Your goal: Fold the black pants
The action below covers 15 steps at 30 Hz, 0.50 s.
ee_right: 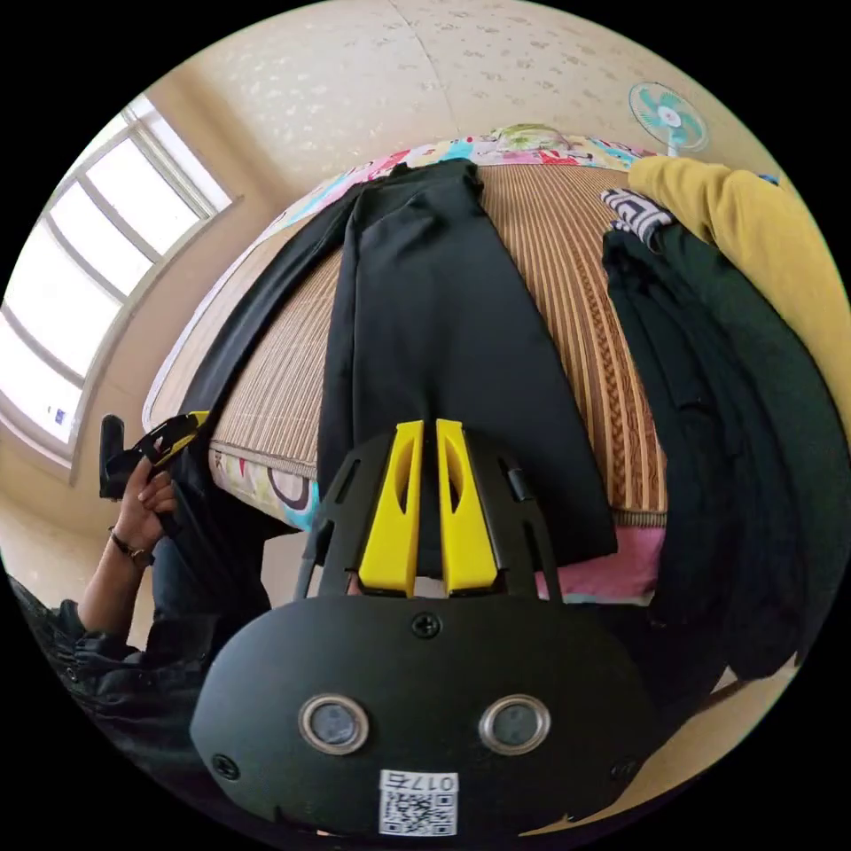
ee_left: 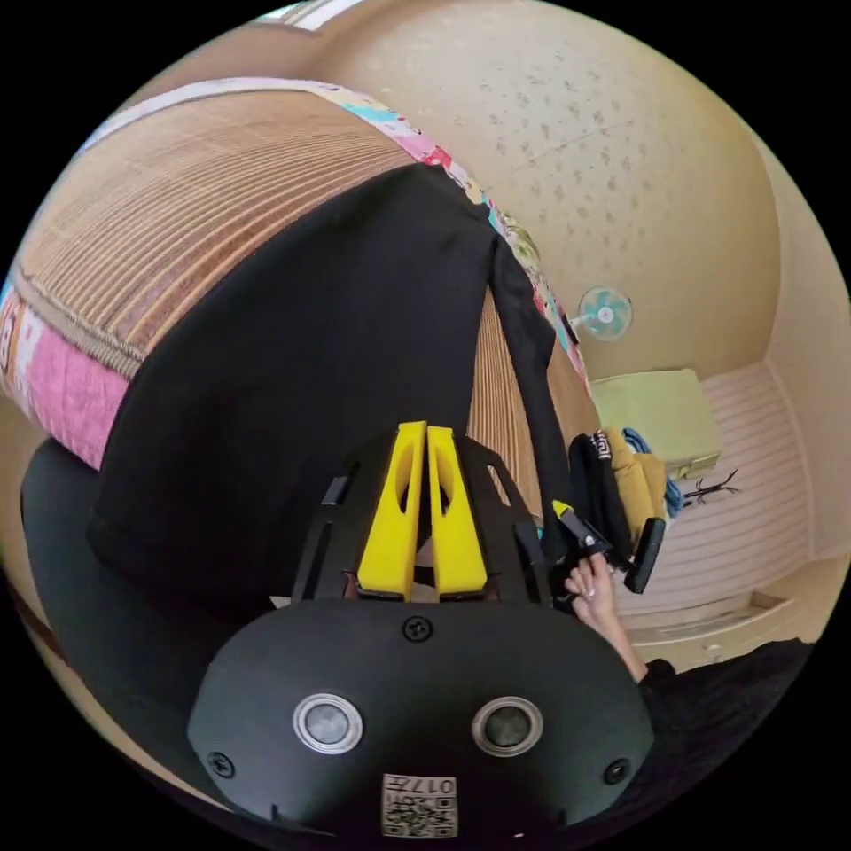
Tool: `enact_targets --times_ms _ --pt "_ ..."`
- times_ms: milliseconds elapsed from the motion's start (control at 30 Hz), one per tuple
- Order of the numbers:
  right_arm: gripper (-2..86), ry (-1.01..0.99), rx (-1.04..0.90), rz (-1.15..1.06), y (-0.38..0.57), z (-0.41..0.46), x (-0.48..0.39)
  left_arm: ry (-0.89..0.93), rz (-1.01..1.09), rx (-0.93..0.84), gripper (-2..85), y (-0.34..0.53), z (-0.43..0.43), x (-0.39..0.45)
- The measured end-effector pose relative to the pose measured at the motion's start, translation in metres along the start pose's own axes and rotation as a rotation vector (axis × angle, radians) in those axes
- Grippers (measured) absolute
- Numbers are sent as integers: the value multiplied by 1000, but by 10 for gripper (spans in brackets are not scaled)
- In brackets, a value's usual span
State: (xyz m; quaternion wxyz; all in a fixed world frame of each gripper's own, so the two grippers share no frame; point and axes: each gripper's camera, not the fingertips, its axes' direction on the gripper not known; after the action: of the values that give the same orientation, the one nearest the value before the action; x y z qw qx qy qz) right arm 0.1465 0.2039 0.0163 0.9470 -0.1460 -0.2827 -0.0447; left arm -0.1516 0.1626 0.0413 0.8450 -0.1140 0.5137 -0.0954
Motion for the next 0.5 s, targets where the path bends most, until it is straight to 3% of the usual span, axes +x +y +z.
enact_targets --times_ms 67,167,233,300,367,500 --pt "27 -79 -95 17 1 -4 -7 2 -7 -25 -2 14 1 5" --pt "19 -136 -487 -82 -6 8 -25 -38 98 -137 24 23 3 29" --pt "22 -140 -344 -114 3 -20 -28 -14 155 -191 65 25 2 42" --pt "35 -22 -63 -83 17 -57 -13 16 204 -168 77 31 -5 55" --pt "77 93 -9 45 20 -54 11 30 235 -146 78 36 -7 62" --pt "120 10 -19 143 28 -28 52 73 286 -192 79 49 6 68"
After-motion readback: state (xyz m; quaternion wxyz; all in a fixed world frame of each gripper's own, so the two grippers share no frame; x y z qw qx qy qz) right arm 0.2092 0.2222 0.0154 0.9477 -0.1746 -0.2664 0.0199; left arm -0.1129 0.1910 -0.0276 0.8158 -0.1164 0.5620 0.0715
